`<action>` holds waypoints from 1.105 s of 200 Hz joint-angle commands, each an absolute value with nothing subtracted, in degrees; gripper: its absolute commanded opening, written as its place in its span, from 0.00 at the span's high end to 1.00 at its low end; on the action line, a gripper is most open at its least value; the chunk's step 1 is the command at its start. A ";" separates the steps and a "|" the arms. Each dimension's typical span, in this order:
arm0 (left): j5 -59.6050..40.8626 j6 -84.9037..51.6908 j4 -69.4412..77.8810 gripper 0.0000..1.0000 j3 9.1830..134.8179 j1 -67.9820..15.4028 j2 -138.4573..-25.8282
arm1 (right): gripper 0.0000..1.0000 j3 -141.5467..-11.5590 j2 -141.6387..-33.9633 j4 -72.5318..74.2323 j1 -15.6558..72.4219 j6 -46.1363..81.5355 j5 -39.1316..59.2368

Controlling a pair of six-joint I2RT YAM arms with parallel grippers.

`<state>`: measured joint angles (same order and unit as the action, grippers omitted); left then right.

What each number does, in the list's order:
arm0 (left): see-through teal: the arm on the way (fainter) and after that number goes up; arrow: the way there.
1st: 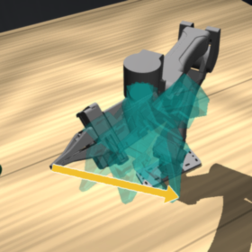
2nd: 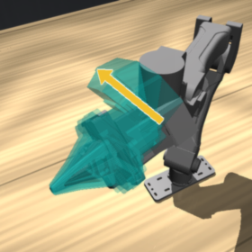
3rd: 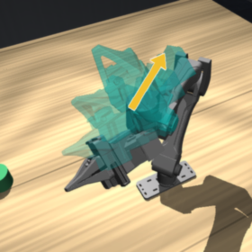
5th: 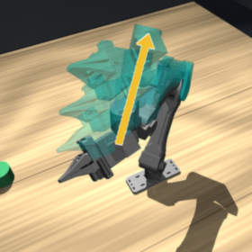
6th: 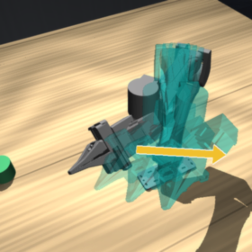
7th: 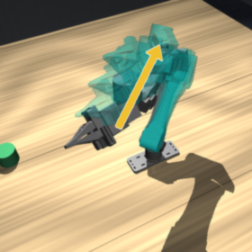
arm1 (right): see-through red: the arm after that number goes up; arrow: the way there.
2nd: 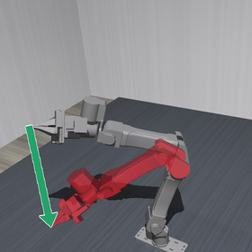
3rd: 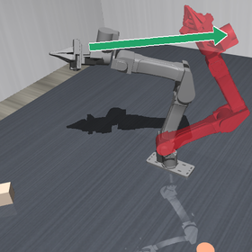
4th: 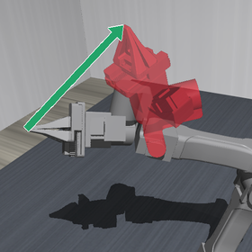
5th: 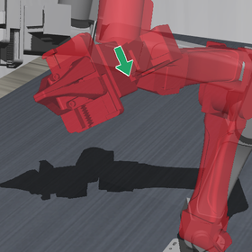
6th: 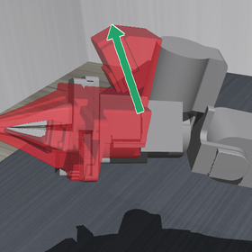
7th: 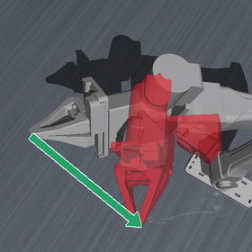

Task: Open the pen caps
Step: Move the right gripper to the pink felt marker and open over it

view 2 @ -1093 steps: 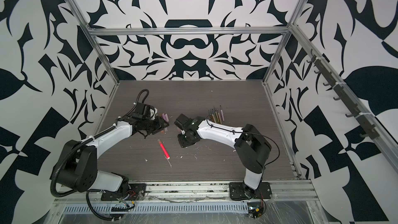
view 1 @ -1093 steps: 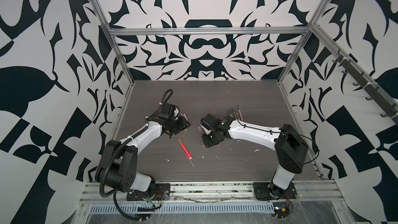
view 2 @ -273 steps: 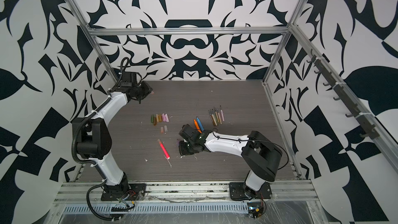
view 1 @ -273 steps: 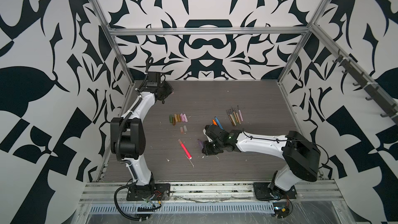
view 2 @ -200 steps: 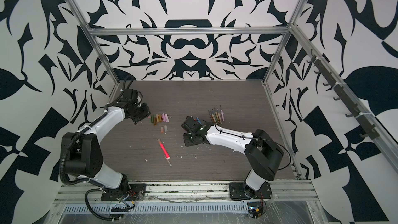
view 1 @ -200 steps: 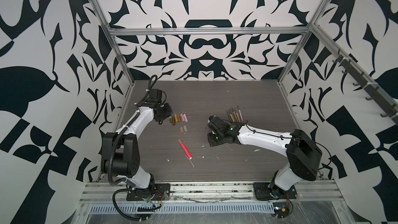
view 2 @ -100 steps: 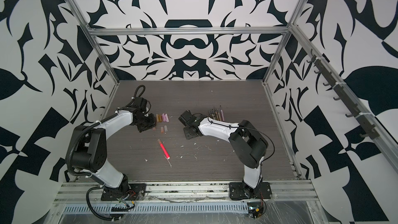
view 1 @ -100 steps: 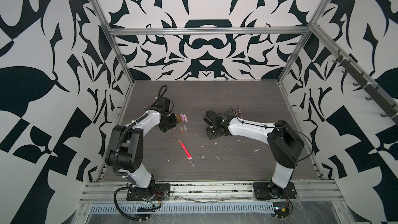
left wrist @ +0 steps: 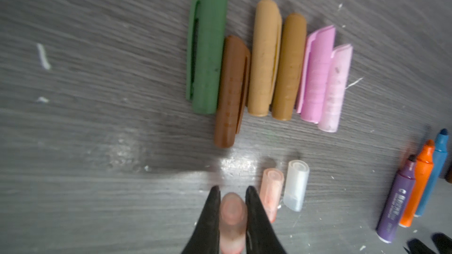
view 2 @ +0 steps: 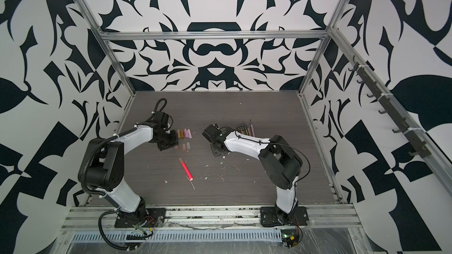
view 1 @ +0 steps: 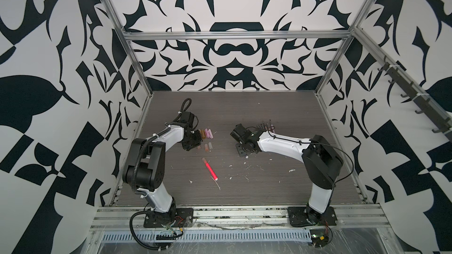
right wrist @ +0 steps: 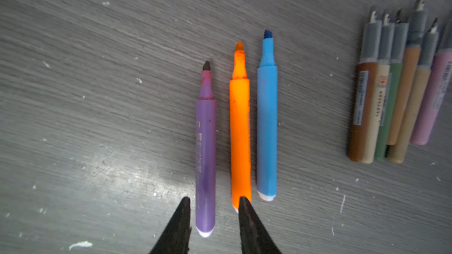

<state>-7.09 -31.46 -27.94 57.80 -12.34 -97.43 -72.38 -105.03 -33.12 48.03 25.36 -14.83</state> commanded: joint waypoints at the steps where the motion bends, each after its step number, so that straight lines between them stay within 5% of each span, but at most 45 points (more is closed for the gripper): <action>1: -7.92 -31.11 -27.25 1.00 56.71 -12.22 -98.72 | 0.64 -73.13 -100.13 -34.04 48.16 25.96 -15.87; 72: -9.32 -31.09 -26.72 1.00 57.67 -12.30 -100.74 | 0.64 -70.32 -94.50 -33.84 48.17 27.69 -14.07; 149: -11.64 -31.82 -26.69 0.60 57.36 -12.96 -96.04 | 0.65 -69.26 -95.89 -30.67 49.86 28.21 -6.90; 221: -12.68 -32.26 -29.56 0.57 57.66 -12.83 -84.45 | 0.64 -76.03 -106.81 -29.26 61.58 29.18 -4.76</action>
